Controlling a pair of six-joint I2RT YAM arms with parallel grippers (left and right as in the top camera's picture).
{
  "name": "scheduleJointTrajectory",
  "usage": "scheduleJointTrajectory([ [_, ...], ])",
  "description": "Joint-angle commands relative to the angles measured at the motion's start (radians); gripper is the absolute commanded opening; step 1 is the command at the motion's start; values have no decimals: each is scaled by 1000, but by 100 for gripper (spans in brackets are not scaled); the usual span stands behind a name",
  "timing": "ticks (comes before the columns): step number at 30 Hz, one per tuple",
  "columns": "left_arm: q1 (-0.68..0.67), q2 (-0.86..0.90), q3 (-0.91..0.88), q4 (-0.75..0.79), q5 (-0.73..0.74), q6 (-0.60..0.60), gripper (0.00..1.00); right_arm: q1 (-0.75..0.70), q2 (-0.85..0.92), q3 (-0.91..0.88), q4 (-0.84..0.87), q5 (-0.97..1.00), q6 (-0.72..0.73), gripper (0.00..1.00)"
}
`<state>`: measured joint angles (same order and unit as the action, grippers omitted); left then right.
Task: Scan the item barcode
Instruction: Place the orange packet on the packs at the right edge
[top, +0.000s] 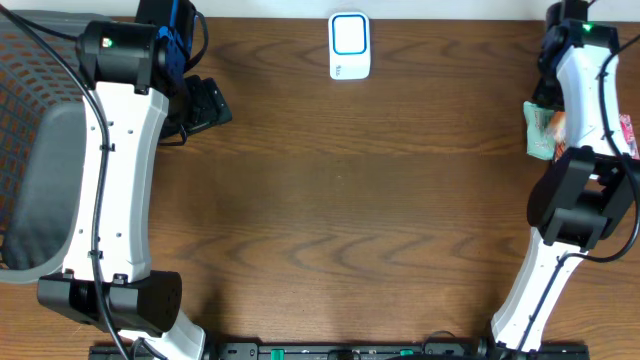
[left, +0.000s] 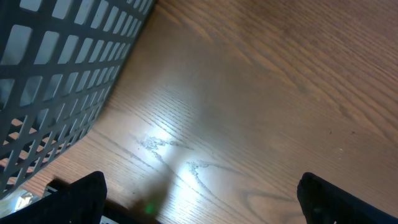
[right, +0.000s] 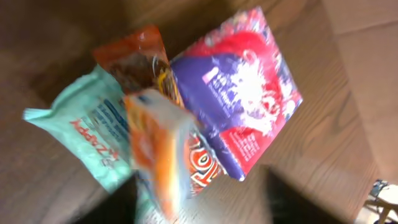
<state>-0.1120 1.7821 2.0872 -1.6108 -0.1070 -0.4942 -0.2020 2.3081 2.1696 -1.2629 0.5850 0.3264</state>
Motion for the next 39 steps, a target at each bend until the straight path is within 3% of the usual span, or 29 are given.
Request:
scheduleJointTrajectory([
  [1,0,-2,4,-53,-6,-1,98,-4,-36,-6,-14,-68,10,99],
  [5,0,-2,4,-53,-6,-1,98,-2,-61,-6,-51,-71,47,99],
  [9,0,-2,4,-53,-6,-1,98,1,-183,-6,-132,-81,178,99],
  [13,0,-2,4,-53,-6,-1,98,9,-343,-6,-216,-294,200,99],
  [16,0,-2,4,-53,-6,-1,98,32,-439,-7,-271,-344,201,99],
  [23,0,-2,4,-53,-6,-1,98,237,-680,-59,-383,-322,201,99],
  [32,0,-2,4,-53,-6,-1,98,594,-1005,-405,-369,-101,351,99],
  [39,0,-2,4,-53,-6,-1,98,683,-1212,-566,-399,-151,349,99],
])
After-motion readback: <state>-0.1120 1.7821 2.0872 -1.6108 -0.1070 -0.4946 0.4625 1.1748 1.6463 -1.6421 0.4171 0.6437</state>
